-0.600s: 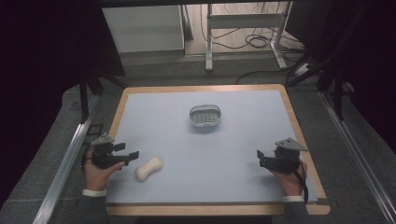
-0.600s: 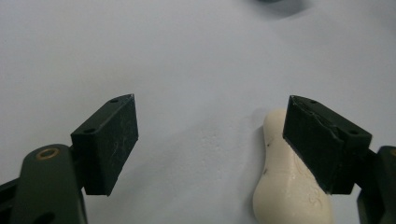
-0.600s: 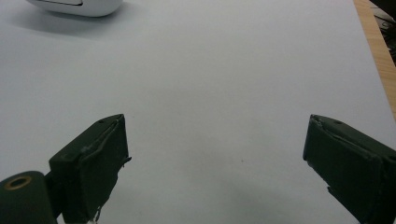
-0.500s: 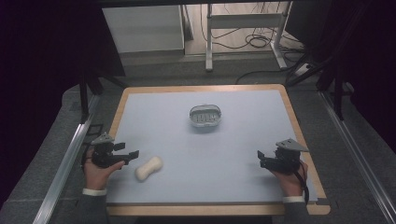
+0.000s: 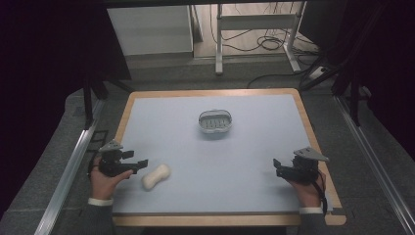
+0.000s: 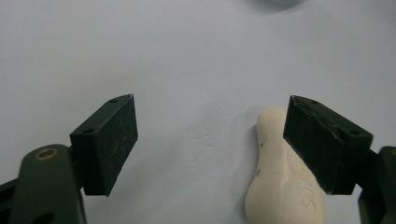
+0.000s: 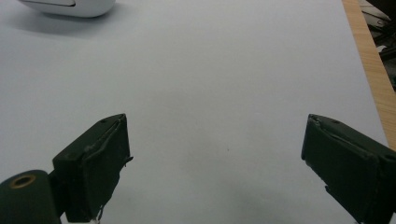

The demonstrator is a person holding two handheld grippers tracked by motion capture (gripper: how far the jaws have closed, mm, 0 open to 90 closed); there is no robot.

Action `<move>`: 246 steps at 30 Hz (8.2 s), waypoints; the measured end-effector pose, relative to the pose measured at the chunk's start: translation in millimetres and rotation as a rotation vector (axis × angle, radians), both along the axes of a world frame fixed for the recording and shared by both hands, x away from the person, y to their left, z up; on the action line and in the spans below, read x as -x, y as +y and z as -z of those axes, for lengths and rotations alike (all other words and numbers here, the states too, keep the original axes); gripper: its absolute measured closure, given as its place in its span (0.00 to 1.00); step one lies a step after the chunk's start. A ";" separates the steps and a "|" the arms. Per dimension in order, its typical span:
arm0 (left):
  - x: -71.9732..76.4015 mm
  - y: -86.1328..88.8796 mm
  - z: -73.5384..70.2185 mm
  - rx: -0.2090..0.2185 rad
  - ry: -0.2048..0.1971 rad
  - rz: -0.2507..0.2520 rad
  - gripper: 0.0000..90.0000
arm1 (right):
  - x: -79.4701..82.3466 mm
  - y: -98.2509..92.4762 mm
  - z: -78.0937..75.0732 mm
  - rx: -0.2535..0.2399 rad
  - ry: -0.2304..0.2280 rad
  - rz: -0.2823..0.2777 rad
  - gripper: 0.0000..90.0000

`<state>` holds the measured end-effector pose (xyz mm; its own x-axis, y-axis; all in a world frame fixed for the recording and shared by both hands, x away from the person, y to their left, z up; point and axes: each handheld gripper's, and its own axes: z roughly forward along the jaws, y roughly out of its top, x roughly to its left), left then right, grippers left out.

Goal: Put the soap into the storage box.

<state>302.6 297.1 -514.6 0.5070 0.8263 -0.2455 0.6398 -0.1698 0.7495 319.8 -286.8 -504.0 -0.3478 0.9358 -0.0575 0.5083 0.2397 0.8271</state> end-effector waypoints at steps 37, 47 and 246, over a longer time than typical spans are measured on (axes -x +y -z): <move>6.9 -14.5 -29.8 -0.154 0.097 0.014 0.20 | -2.8 -6.9 2.6 -0.067 -0.005 -0.002 0.09; 3.8 -26.4 -40.1 -0.197 0.143 0.075 0.22 | -1.1 -5.7 0.9 -0.075 -0.007 -0.009 0.09; -86.9 -131.7 -76.6 -0.435 0.132 0.295 0.55 | -3.7 -7.5 11.6 -0.026 0.026 0.008 0.09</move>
<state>389.6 165.4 -438.0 0.7205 0.6934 0.0100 0.6025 -0.6330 0.4861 323.5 -294.3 -515.6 -0.3410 0.9398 -0.0246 0.5316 0.2143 0.8195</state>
